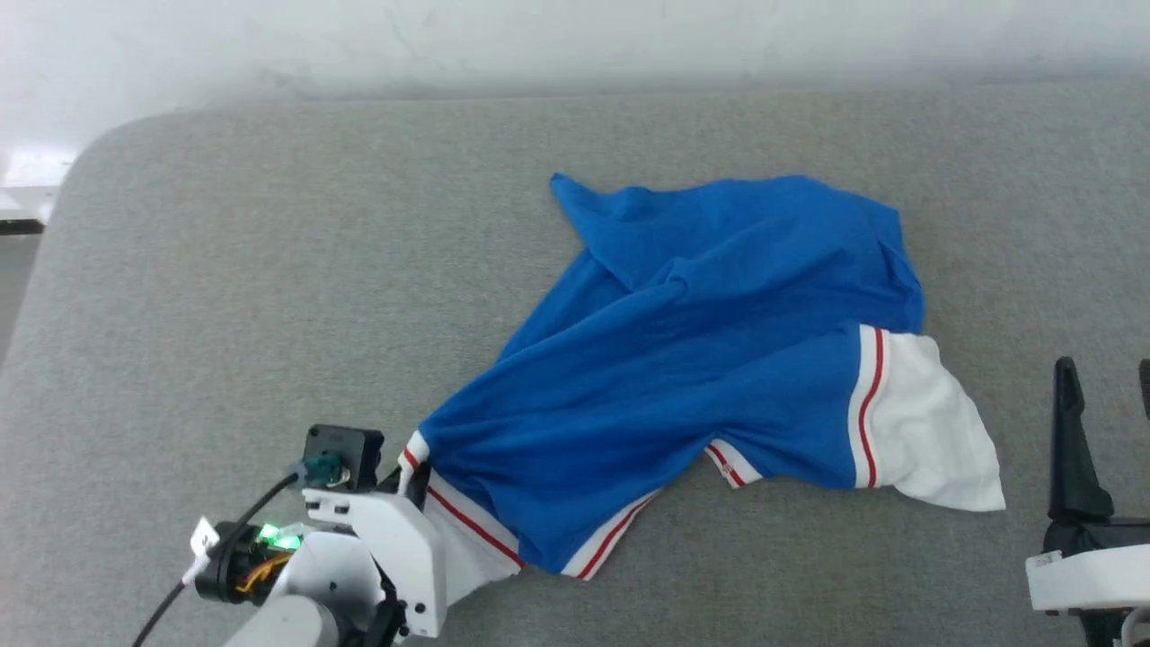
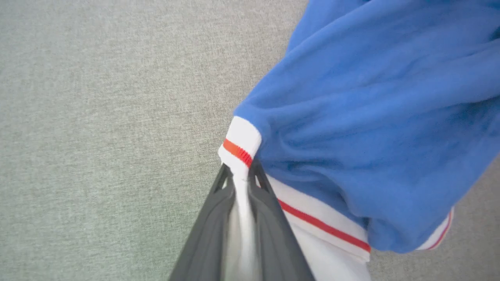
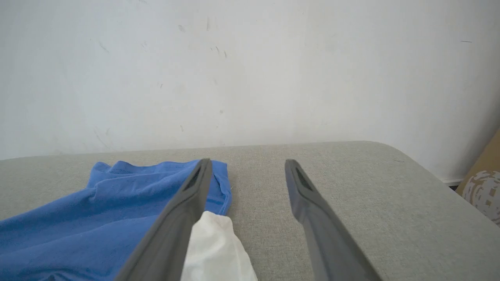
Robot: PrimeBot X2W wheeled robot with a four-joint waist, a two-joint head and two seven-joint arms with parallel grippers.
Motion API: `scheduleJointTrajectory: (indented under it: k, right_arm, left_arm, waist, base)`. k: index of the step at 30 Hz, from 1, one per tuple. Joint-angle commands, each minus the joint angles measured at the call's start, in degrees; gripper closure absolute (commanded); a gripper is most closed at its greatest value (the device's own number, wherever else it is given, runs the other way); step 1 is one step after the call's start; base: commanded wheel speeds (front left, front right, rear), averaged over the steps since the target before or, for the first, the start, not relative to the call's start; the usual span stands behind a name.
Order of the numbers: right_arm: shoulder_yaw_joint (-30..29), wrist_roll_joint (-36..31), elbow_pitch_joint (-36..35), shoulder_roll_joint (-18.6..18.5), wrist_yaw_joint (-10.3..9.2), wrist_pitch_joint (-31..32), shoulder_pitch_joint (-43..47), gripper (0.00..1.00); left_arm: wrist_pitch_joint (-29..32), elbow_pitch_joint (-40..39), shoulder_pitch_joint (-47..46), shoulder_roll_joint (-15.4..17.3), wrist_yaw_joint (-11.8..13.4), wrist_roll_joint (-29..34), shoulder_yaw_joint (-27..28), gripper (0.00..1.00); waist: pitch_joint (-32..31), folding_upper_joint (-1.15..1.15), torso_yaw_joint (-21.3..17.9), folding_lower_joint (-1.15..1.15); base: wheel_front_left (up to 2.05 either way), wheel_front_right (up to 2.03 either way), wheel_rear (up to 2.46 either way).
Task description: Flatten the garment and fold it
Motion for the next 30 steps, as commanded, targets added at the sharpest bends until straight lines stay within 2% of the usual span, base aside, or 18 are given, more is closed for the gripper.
scheduleJointTrajectory:
  k: [1, 5, 8, 13, 15, 20, 25, 30]
  right_arm:
    - [0.35, -0.47, -0.36, 0.14, -0.05, 0.24, 0.28, 0.00]
    - [0.75, -0.50, -0.41, 0.14, -0.05, 0.77, 0.14, 0.00]
    - [0.73, -0.46, -0.52, 0.14, -0.05, 0.94, 0.36, 0.00]
    - [0.18, -0.33, -0.53, 0.14, -0.05, 0.74, 0.62, 0.00]
    - [0.46, -0.19, -0.56, 0.14, -0.05, 0.67, 0.26, 0.00]
    - [0.74, -0.61, -1.26, 0.14, -0.05, 0.54, -1.35, 0.00]
    - [0.51, -1.03, -2.23, 0.14, -0.05, 0.76, -2.74, 0.00]
    - [0.93, -0.81, -2.58, 0.14, -0.05, 0.61, -3.65, 0.00]
  left_arm:
    - [-0.97, -0.50, 0.57, -0.47, 0.54, -0.27, 0.48, 0.00]
    - [-3.49, -1.96, 1.45, -2.97, 0.75, -2.06, 1.29, 0.00]
    - [-4.04, -4.47, 0.79, -3.31, 0.16, -3.60, 2.59, 0.00]
    - [-4.83, -7.02, -6.23, -1.74, -0.35, 0.26, 3.26, 0.00]
    - [-5.90, -5.97, -10.61, -2.42, -0.85, 2.84, 2.48, 0.00]
    - [-7.92, 2.09, -21.11, -7.20, -5.23, 6.40, -2.06, 0.00]
    - [-6.37, 14.51, -29.11, -11.80, -9.85, 6.56, -5.59, 0.00]
    - [-2.92, 26.13, -35.40, -13.06, -12.31, 7.00, -7.07, 0.00]
  waist:
    - [-1.28, 0.00, 1.31, 0.01]
    - [-1.92, 0.00, 1.54, 0.01]
    - [-2.30, 0.00, 1.62, 0.01]
    - [-1.99, 0.00, 1.88, 0.01]
    - [-1.32, 0.00, 1.58, 0.01]
    - [1.05, 0.00, -0.20, 0.01]
    - [3.73, 0.00, -2.79, 0.01]
    - [6.77, 0.00, -5.68, 0.01]
  base:
    - [0.00, 0.00, 0.00]
    - [0.00, 0.00, 0.00]
    - [0.00, 0.00, 0.00]
    - [0.00, 0.00, 0.00]
    - [0.00, 0.00, 0.00]
    - [0.00, 0.00, 0.00]
    - [0.00, 0.00, 0.00]
    - [0.00, 0.00, 0.00]
